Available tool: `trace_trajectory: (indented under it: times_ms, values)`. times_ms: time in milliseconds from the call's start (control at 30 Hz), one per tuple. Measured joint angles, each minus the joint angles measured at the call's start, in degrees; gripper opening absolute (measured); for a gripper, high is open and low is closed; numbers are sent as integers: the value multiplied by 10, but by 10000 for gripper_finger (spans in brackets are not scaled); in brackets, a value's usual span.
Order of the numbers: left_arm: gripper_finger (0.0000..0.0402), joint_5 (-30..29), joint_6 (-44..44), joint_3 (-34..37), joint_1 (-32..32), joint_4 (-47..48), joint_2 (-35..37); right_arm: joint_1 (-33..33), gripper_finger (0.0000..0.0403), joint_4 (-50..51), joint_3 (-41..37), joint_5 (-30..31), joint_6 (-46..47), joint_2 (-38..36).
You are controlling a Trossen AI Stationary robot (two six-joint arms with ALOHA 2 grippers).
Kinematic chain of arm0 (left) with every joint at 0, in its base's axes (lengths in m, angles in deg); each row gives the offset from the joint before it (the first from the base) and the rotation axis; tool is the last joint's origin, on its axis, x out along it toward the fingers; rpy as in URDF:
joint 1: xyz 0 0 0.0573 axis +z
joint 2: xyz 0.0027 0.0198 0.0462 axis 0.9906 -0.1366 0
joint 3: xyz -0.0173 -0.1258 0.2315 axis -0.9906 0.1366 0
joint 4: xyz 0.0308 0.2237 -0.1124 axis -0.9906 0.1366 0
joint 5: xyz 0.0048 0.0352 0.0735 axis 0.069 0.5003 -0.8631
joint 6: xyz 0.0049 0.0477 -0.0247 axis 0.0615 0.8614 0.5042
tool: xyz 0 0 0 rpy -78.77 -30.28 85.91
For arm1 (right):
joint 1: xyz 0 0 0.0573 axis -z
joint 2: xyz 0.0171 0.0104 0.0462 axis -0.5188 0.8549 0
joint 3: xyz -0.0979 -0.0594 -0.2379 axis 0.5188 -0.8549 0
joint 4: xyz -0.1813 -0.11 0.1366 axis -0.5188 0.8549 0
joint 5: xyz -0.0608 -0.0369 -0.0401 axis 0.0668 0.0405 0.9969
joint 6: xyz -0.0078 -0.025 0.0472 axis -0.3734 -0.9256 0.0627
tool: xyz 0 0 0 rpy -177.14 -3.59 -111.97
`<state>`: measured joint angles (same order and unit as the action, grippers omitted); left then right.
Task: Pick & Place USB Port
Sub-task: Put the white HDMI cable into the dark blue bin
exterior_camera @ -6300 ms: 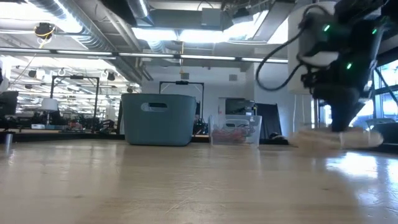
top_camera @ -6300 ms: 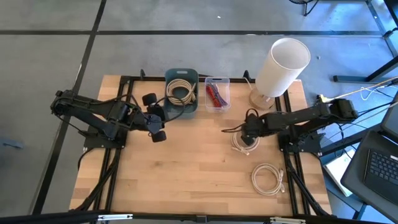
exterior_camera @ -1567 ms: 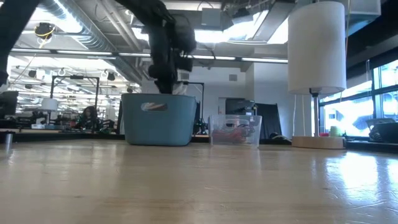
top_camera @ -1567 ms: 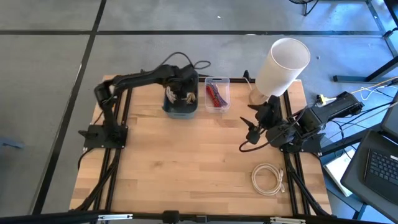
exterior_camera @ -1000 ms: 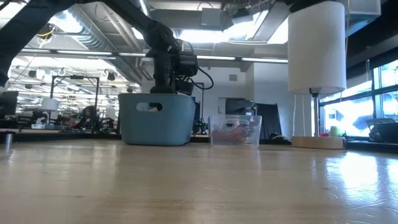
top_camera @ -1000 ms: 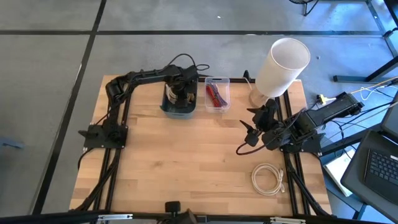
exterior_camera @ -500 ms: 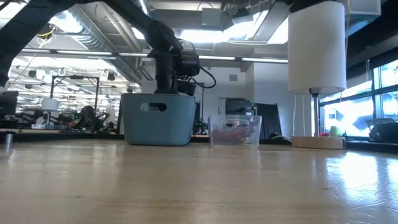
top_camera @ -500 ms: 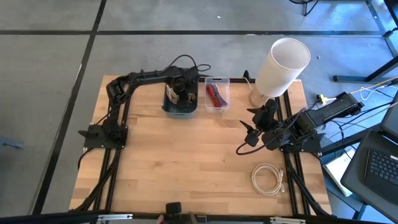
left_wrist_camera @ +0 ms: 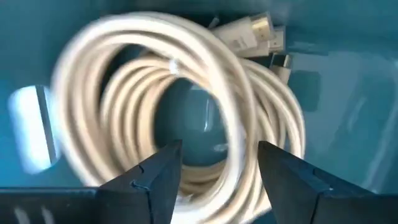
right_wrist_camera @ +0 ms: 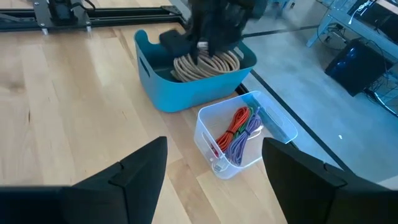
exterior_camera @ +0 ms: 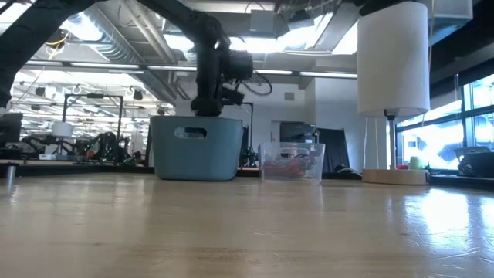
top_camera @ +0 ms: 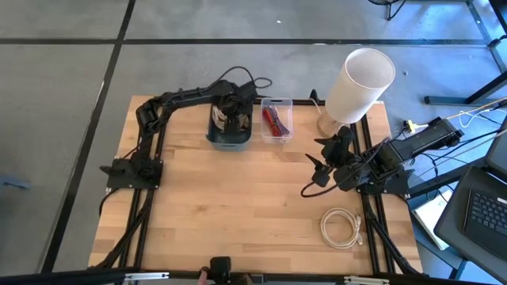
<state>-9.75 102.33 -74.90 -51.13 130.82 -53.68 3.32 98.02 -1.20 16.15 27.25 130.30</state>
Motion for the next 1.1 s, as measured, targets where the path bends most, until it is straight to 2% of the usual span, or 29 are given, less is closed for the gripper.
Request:
trace_trajectory:
  times_ms: [67,167,300,367,467,567,633,733,800,967,1100]
  values:
    - [202,7,-13,-36,-1,30,1,0,265,0,0,-5,0,0]
    - [198,48,-32,-75,-5,63,18,0,265,0,0,-6,0,0]
    - [196,160,-53,-91,-16,68,76,0,265,9,0,-40,1,0]
    - [196,236,-66,-79,-23,56,116,0,265,28,0,-89,18,0]
    - [196,352,-78,-38,-39,17,187,0,265,66,0,-195,83,0]
    - [196,443,-85,37,-65,-65,268,-9,265,98,0,-301,177,0]
    - [196,484,-94,100,-87,-132,321,-25,265,108,0,-355,230,0]
    - [196,509,-127,205,-127,-222,396,-60,264,108,0,-418,291,1]
    - [196,513,-158,278,-156,-292,444,-88,260,108,0,-439,336,3]
    - [196,495,-240,432,-219,-478,535,-159,244,125,1,-439,424,25]
    - [196,448,-271,504,-256,-571,580,-207,234,181,1,-441,462,78]
